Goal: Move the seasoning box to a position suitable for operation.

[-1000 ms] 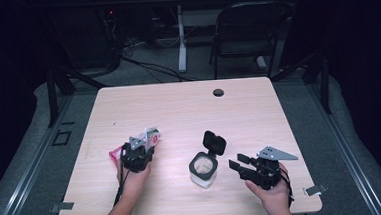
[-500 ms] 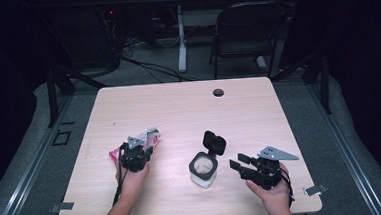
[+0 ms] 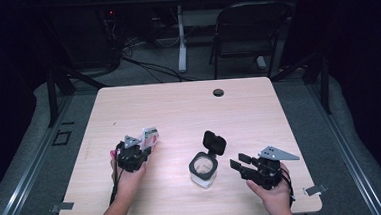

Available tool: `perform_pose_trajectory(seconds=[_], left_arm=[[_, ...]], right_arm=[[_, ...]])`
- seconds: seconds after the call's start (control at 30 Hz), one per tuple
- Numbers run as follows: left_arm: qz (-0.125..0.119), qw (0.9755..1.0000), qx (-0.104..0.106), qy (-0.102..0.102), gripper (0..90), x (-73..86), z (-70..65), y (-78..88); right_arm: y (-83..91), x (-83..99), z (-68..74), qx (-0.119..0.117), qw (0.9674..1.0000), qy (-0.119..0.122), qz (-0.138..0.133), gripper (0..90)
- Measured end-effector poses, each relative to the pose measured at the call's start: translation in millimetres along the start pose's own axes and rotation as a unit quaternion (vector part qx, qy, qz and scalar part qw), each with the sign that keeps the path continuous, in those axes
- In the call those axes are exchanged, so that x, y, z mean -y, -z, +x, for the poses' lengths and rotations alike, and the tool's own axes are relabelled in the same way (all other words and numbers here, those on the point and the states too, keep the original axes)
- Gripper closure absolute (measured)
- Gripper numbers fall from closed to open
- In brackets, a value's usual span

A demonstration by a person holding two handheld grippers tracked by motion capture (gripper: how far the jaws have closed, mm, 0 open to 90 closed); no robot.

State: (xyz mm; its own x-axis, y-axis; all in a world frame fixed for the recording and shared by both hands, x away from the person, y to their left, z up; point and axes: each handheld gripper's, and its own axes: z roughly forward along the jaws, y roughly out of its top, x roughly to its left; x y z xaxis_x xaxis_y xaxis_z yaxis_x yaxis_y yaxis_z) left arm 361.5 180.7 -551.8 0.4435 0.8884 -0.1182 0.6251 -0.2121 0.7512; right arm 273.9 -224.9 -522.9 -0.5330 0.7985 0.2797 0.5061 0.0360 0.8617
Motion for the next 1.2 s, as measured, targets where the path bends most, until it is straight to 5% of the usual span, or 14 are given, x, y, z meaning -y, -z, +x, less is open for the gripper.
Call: perform_pose_trajectory(seconds=[0.57, 1.1, 1.2], left_arm=[[0.003, 0.9993, 0.023, -0.029, 90.0, -12.2, 4.7, 31.9], [-0.049, 0.9971, 0.027, -0.052, 90.0, -33.0, 11.9, 78.2], [-0.052, 0.9961, 0.022, -0.069, 90.0, -37.8, 12.0, 88.2]], right_arm=[[1.1, -0.1, -1.3, 0.005, 1.0000, 0.003, 0.002, 54.2], [1.3, 0.2, -2.2, 0.006, 1.0000, 0.001, 0.000, 54.2], [1.3, 0.5, -2.6, 0.006, 1.0000, 0.001, 0.000, 54.2]])
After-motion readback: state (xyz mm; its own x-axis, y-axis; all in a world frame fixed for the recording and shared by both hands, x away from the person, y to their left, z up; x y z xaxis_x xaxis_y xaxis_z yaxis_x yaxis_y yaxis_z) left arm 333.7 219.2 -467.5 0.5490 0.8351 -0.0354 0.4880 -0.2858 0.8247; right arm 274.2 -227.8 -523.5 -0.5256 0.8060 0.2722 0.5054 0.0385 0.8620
